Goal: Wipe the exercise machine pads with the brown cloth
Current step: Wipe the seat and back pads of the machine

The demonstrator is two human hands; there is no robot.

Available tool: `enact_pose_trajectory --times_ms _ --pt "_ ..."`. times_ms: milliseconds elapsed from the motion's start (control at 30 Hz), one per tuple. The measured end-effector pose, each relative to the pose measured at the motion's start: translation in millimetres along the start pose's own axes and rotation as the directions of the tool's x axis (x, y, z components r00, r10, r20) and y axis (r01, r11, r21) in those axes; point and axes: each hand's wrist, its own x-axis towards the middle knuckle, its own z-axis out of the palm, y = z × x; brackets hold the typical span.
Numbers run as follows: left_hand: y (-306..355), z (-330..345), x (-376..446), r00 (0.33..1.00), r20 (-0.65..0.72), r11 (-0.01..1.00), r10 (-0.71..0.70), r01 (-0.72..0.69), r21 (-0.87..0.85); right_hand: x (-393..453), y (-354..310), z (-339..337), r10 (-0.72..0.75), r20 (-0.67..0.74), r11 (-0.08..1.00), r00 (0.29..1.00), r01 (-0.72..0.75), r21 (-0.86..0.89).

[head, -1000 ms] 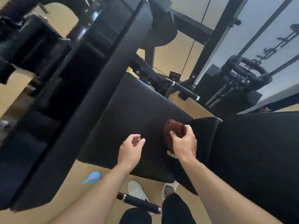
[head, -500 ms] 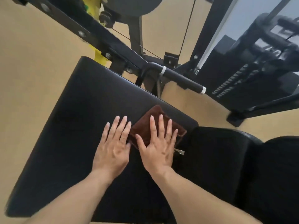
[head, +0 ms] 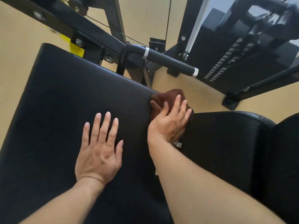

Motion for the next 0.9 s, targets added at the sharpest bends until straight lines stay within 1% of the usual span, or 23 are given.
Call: enact_pose_trajectory --times_ms 33,67,100,200,267,333,500,567,600,633,667,700,733,767,800,833,867,900 --pt "0 0 0 1.000 -0.001 1.000 0.004 -0.004 0.000 7 -4 0 0.077 -0.007 0.996 0.997 -0.077 0.033" --pt "1 0 -1 1.000 -0.003 1.000 0.002 -0.002 -0.001 9 -7 0 0.098 -0.011 0.995 0.995 -0.097 0.033" --pt "0 0 0 1.000 -0.007 1.000 0.000 0.000 -0.001 8 -8 0 0.074 -0.009 0.997 0.997 -0.074 0.013" --pt "0 2 1 1.000 -0.007 1.000 -0.003 0.003 -0.002 -1 -4 0 -0.092 0.011 0.992 0.996 0.092 -0.091" --pt "-1 2 2 1.000 -0.002 1.000 -0.002 0.001 -0.003 -1 -5 0 -0.157 0.022 0.982 0.987 0.159 -0.107" --pt "-1 2 2 1.000 0.000 1.000 0.005 -0.005 -0.015 0 -10 1 -0.190 0.017 0.978 0.982 0.191 -0.079" --pt "1 2 3 0.999 -0.032 0.999 -0.008 0.006 -0.051 -2 -21 6 -0.278 -0.030 0.958 0.960 0.279 0.059" --pt "0 2 2 0.999 -0.053 0.997 -0.011 0.006 -0.081 -4 -36 6 -0.366 0.015 0.926 0.931 0.362 0.105" --pt "-1 1 1 0.997 -0.079 0.993 -0.008 -0.002 -0.118 -6 -46 5 -0.430 0.060 0.897 0.901 0.419 0.137" --pt "-2 -1 0 0.993 -0.119 0.981 -0.019 -0.004 -0.194 -9 -56 5 -0.501 0.108 0.860 0.858 0.480 0.176" --pt "-2 -4 -1 0.984 -0.165 0.947 -0.071 0.014 -0.321 -14 -64 6 -0.571 0.154 0.816 0.806 0.538 0.213" --pt "-1 -9 -4 0.964 -0.199 0.877 -0.179 0.065 -0.477 -20 -70 8 -0.632 0.196 0.772 0.749 0.589 0.238" --pt "0 -17 -7 0.923 -0.208 0.776 -0.325 0.134 -0.616 -28 -72 8 -0.683 0.232 0.730 0.692 0.636 0.250" --pt "1 -25 -13 0.862 -0.198 0.676 -0.466 0.202 -0.709 -37 -70 7 -0.730 0.260 0.683 0.632 0.687 0.247" --pt "1 -33 -21 0.796 -0.188 0.598 -0.576 0.253 -0.761 -51 -64 6 -0.786 0.279 0.613 0.552 0.755 0.232" --pt "-2 -40 -32 0.737 -0.188 0.545 -0.649 0.279 -0.791 -69 -54 4 -0.849 0.300 0.509 0.436 0.827 0.239" --pt "-8 -45 -44 0.694 -0.194 0.516 -0.693 0.290 -0.806 -93 -43 0 -0.900 0.339 0.375 0.275 0.884 0.278" --pt "-15 -48 -57 0.667 -0.199 0.506 -0.718 0.304 -0.807 -120 -29 -4 -0.917 0.392 0.216 0.072 0.917 0.336"
